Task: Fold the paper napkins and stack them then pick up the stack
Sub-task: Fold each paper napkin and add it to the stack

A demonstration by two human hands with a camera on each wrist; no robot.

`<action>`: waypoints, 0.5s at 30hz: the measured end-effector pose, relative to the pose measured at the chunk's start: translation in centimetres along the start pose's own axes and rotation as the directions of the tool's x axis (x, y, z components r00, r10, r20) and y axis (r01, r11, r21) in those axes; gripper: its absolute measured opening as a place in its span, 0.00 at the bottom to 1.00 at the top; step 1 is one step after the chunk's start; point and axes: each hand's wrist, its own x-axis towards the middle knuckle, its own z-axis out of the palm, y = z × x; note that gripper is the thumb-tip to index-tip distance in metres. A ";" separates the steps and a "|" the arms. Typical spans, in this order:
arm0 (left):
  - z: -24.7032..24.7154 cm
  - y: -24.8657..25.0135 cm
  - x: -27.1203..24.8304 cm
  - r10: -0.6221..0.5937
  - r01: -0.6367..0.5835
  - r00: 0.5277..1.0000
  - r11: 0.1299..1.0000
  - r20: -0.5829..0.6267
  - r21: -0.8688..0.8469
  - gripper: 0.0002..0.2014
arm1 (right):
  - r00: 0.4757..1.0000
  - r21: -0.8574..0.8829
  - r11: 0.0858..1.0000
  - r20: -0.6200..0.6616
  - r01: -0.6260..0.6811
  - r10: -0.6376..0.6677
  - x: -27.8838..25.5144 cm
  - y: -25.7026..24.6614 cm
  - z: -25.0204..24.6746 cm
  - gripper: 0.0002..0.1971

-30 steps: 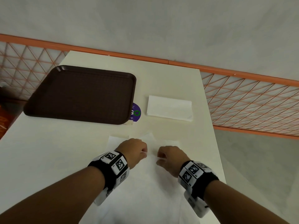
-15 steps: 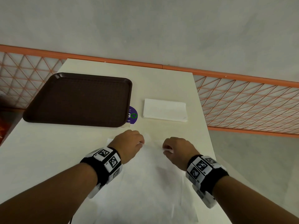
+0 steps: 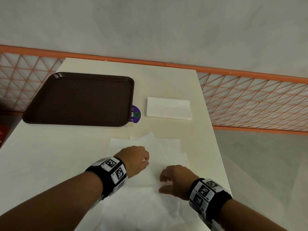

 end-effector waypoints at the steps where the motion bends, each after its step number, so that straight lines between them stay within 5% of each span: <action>1: 0.5 0.2 0.1 0.010 -0.010 1.000 1.000 0.015 0.023 0.18 | 0.999 0.026 0.999 0.028 -0.020 0.020 -0.1 0.0 0.3 0.21; 3: 1.3 0.5 0.3 0.028 -0.029 1.000 0.998 0.009 0.057 0.19 | 0.998 0.072 0.996 0.032 -0.047 0.045 -0.4 0.1 0.6 0.23; 8: 2.3 0.8 1.4 0.011 -0.008 1.000 0.994 -0.024 0.107 0.20 | 0.945 0.002 0.990 -0.295 -0.144 0.138 0.3 1.4 -0.1 0.17; 15: 2.6 1.5 1.9 -0.036 0.036 0.999 0.992 0.002 0.120 0.15 | 0.973 -0.151 0.966 -0.131 -0.209 0.190 1.8 1.8 -0.2 0.18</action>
